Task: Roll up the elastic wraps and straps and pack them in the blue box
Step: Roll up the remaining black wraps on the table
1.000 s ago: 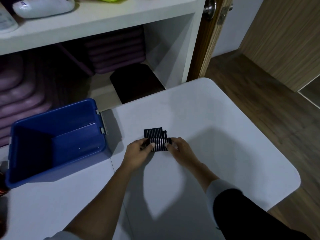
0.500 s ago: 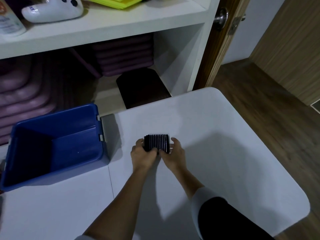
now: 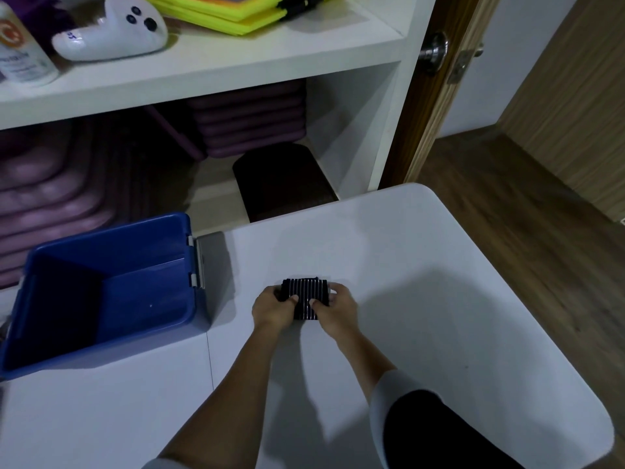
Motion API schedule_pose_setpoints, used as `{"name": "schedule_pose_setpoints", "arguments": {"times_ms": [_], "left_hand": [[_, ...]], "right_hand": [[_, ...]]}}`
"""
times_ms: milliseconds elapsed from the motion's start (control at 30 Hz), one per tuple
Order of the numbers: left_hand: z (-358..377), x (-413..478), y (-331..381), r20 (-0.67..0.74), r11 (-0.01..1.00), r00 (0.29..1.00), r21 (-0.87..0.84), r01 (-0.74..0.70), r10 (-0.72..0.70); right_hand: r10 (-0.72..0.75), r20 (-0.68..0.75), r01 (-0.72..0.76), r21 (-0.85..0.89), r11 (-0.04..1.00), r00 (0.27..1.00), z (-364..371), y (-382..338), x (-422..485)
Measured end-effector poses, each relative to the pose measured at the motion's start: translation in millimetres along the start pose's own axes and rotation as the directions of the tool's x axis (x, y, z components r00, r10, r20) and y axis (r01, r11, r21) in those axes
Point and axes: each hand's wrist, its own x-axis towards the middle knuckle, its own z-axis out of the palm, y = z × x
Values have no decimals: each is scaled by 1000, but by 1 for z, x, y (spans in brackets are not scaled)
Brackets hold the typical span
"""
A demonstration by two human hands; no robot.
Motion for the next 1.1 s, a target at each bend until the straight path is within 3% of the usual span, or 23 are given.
{"name": "schedule_pose_setpoints", "arguments": {"times_ms": [233,600,733,1100], "left_hand": [[-2,-17,-6,-77,991,997,-134,-22,12],[2,-43,-23,-84,953,996,-303,-28,3],[-6,-60,-22,-124,952,990,-291,-94,60],[-74,-112,-17,-305,898,910,-248,-362,283]], "right_hand": [[-99,32,97,54,994,995,-1,7,-8],[-211,90,188,217,958,973,-14,17,-26],[-356,177,317,217,923,918,-22,12,-37],[-488,287,380,359,853,825,-16,-47,-88]]}}
